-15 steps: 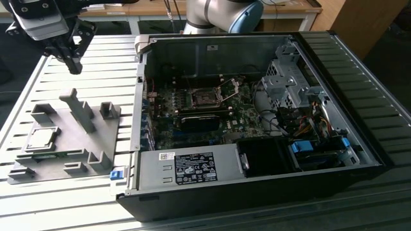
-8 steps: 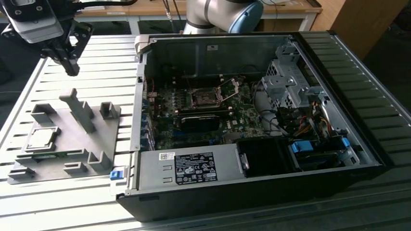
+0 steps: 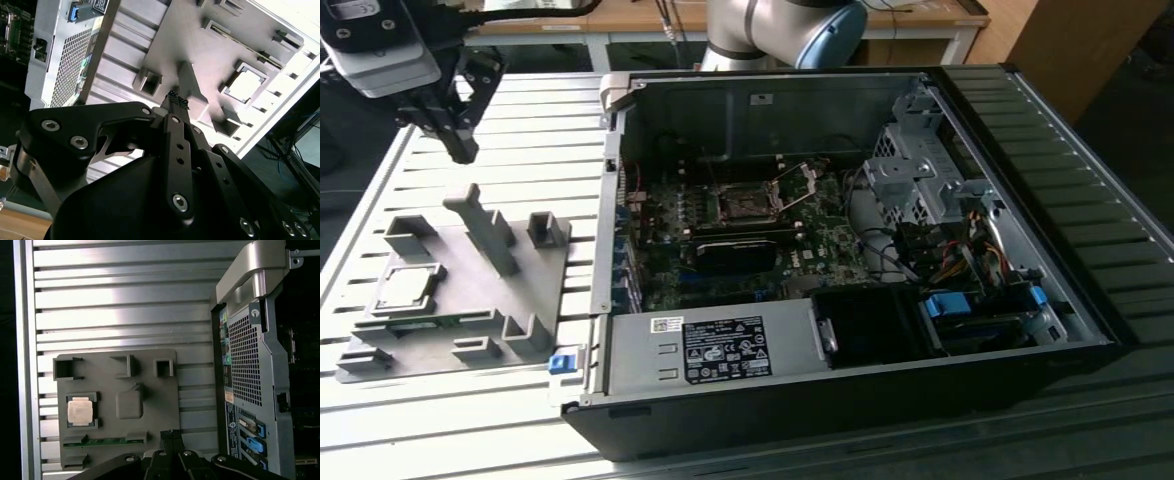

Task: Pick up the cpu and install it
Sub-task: 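Reach for the cpu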

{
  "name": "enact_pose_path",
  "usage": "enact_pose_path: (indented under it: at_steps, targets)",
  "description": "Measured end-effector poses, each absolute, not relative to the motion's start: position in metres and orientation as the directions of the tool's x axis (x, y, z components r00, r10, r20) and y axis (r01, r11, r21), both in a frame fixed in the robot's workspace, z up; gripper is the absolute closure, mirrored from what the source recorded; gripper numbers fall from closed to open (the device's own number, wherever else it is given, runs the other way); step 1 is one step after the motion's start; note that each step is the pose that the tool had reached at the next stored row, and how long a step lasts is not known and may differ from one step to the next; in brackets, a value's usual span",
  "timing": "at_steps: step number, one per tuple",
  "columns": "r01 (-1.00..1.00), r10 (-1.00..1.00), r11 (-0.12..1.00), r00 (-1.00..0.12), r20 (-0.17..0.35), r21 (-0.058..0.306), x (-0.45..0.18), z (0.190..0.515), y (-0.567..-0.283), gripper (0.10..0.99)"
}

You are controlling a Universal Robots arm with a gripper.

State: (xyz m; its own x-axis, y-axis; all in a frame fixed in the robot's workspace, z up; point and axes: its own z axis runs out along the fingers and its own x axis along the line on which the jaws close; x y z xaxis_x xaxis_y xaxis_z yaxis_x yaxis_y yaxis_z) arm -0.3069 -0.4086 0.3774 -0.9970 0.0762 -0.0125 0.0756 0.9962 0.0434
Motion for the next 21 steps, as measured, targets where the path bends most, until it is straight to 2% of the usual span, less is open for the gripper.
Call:
enact_pose_path:
  at_steps: [21]
  targets:
    - [0.076,0.076,0.996,-0.997,-0.012,0.043,-0.375,0.37,-0.42,0.98]
